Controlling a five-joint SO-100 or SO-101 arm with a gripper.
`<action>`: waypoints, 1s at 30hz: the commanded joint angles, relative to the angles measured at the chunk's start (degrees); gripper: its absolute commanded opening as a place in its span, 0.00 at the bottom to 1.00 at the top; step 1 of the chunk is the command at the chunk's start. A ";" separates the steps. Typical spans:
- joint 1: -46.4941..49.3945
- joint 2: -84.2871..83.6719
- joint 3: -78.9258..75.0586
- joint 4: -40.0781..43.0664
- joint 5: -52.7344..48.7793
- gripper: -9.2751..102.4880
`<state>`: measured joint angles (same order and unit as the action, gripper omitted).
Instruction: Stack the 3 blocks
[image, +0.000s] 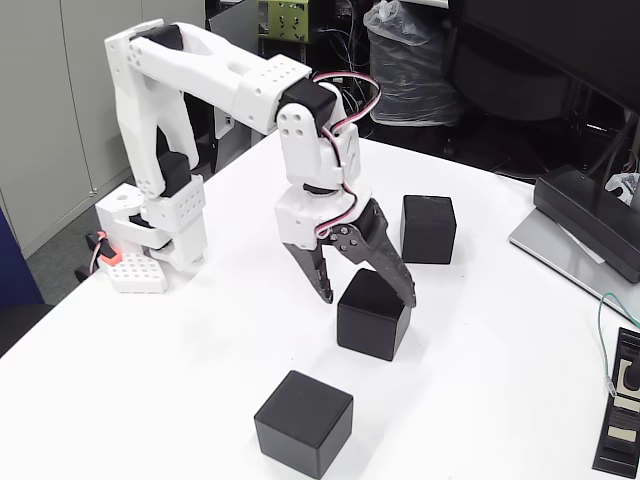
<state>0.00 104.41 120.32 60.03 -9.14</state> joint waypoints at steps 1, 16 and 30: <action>0.00 -0.18 -1.76 -1.85 -0.53 0.41; -0.09 -4.83 -2.02 -3.69 0.18 0.24; 0.00 -4.75 -2.02 -3.69 0.26 0.20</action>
<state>-0.44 99.93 118.12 56.43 -9.14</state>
